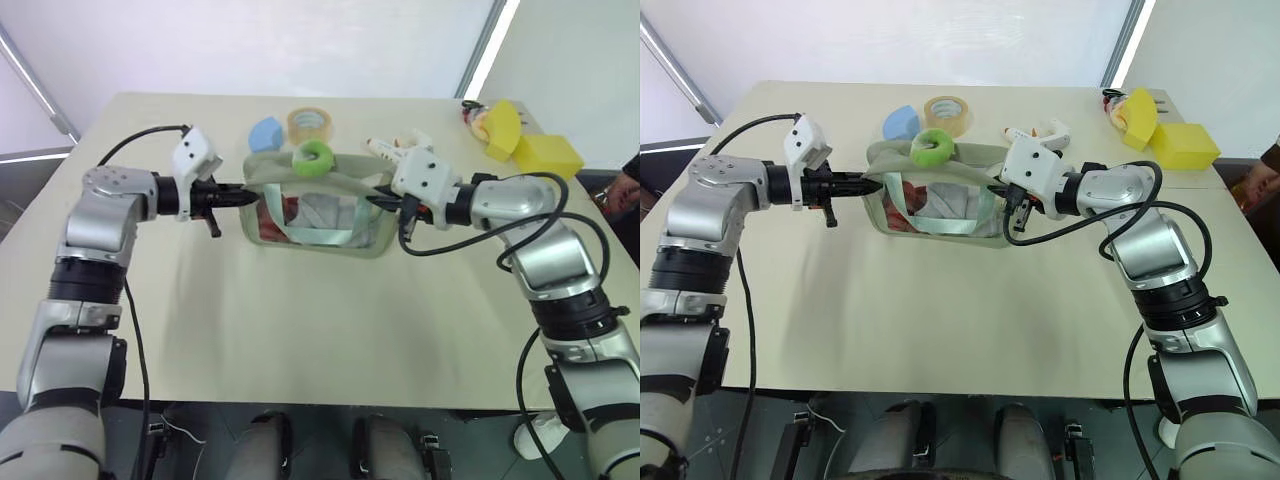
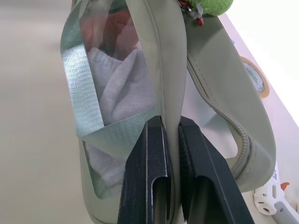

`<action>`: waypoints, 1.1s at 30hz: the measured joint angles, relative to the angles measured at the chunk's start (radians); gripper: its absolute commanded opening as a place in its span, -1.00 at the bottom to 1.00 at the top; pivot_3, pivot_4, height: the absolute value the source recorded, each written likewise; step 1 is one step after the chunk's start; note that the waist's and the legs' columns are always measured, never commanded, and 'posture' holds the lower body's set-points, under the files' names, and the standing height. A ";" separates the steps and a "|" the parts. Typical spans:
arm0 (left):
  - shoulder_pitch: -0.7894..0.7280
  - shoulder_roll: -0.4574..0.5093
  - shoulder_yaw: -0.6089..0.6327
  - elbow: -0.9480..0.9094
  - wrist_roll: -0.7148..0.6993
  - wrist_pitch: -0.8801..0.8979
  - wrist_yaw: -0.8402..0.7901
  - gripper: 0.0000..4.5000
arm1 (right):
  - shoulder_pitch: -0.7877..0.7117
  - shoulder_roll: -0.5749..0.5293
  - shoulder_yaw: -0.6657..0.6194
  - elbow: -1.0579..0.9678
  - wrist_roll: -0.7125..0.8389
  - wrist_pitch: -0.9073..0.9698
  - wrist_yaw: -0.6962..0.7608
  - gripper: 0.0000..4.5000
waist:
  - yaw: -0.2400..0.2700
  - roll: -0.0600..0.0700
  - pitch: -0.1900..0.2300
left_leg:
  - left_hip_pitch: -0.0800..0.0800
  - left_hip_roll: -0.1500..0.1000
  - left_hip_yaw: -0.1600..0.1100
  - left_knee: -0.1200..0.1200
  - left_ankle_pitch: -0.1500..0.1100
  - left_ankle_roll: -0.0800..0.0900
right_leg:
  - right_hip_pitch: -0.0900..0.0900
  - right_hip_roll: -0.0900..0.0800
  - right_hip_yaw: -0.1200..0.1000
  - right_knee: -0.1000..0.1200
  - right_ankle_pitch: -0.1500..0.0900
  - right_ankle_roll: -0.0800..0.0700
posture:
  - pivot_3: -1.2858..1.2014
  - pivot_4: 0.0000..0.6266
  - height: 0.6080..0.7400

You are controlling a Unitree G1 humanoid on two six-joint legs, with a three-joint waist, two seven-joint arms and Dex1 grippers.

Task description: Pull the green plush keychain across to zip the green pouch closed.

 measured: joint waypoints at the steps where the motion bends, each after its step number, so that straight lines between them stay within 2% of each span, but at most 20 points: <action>1: -0.001 -0.001 0.000 0.000 0.001 0.000 0.000 -0.98 | 0.000 0.000 0.000 0.000 -0.002 0.000 -0.001 -1.00 | 0.000 0.000 0.000 | 0.000 0.000 0.000 0.000 0.000 0.000 | 0.000 0.000 0.000 0.000 0.000 0.000 | 0.03 -0.52 1.00; 2: -0.001 -0.002 -0.001 0.000 0.001 0.000 -0.001 -0.98 | 0.000 0.000 0.000 0.000 -0.004 0.000 -0.002 -1.00 | 0.000 0.000 0.000 | 0.000 0.000 0.000 0.000 0.000 0.000 | 0.000 0.000 0.000 0.000 0.000 0.000 | 0.03 -0.52 1.00; 5: -0.001 -0.004 -0.002 -0.001 0.003 0.000 -0.006 -1.00 | -0.002 -0.007 -0.001 0.000 -0.002 0.009 0.007 -0.52 | 0.002 0.000 0.000 | 0.000 0.000 0.000 0.000 0.000 0.000 | 0.000 0.000 0.000 0.000 0.000 0.000 | 0.03 -0.52 1.00; 7: -0.001 -0.004 -0.004 -0.003 0.003 -0.003 -0.010 -1.00 | -0.015 -0.025 -0.001 0.000 0.004 0.023 0.029 -0.08 | 0.003 0.000 0.000 | 0.000 0.000 0.000 0.000 0.000 0.000 | 0.000 0.000 0.000 0.000 0.000 0.000 | 0.03 -0.52 1.00; 11: -0.001 -0.006 -0.005 -0.005 0.004 -0.003 -0.018 -1.00 | -0.136 -0.037 -0.006 0.002 0.035 0.069 0.066 -0.08 | 0.000 0.000 0.000 | 0.000 0.000 0.000 0.000 0.000 0.000 | 0.000 0.000 0.000 0.000 0.000 0.000 | 0.03 -0.52 1.00; 14: -0.003 -0.011 -0.007 -0.006 0.004 -0.003 -0.021 -1.00 | -0.228 0.019 -0.022 -0.003 0.065 0.094 0.061 -0.08 | -0.001 0.000 0.000 | 0.000 0.000 0.000 -0.001 0.000 0.000 | 0.000 0.000 0.000 0.000 0.000 0.000 | 0.03 -0.52 1.00; 19: -0.003 -0.027 -0.011 -0.017 0.005 -0.003 -0.017 -1.00 | -0.245 0.144 0.064 0.031 0.054 0.085 0.034 -0.08 | 0.004 0.000 0.000 | 0.000 -0.001 0.000 0.000 0.000 0.000 | 0.001 0.000 0.000 0.000 0.000 0.000 | 0.03 -0.52 1.00; 27: -0.003 -0.029 -0.013 -0.026 0.005 0.000 -0.017 -1.00 | -0.267 0.174 0.120 0.128 0.005 0.034 0.035 -0.08 | -0.001 0.000 0.000 | 0.000 -0.001 0.000 0.000 0.000 0.000 | 0.000 0.000 0.000 0.001 0.000 0.000 | 0.03 -0.52 1.00; 30: 0.002 -0.029 -0.013 -0.038 0.005 0.002 -0.016 -1.00 | -0.271 0.175 0.120 0.152 -0.001 0.018 0.036 -0.46 | -0.001 0.000 0.000 | 0.000 -0.001 0.000 0.000 0.000 0.000 | 0.000 0.000 0.000 0.000 0.000 0.000 | 0.03 -0.52 1.00; 32: 0.005 -0.029 -0.013 -0.043 0.005 0.003 -0.015 -1.00 | -0.273 0.175 0.117 0.164 -0.004 0.012 0.036 -0.91 | -0.001 0.000 0.000 | -0.001 -0.001 0.000 0.000 0.000 0.000 | 0.000 -0.001 0.000 0.000 0.000 0.000 | 0.03 -0.52 1.00; 33: 0.005 -0.029 -0.013 -0.044 0.005 0.003 -0.015 -1.00 | -0.273 0.174 0.114 0.165 -0.004 0.010 0.036 -0.99 | -0.001 0.000 0.000 | 0.000 -0.001 0.000 0.000 0.000 0.000 | 0.000 0.000 0.000 0.000 0.000 0.000 | 0.03 -0.52 1.00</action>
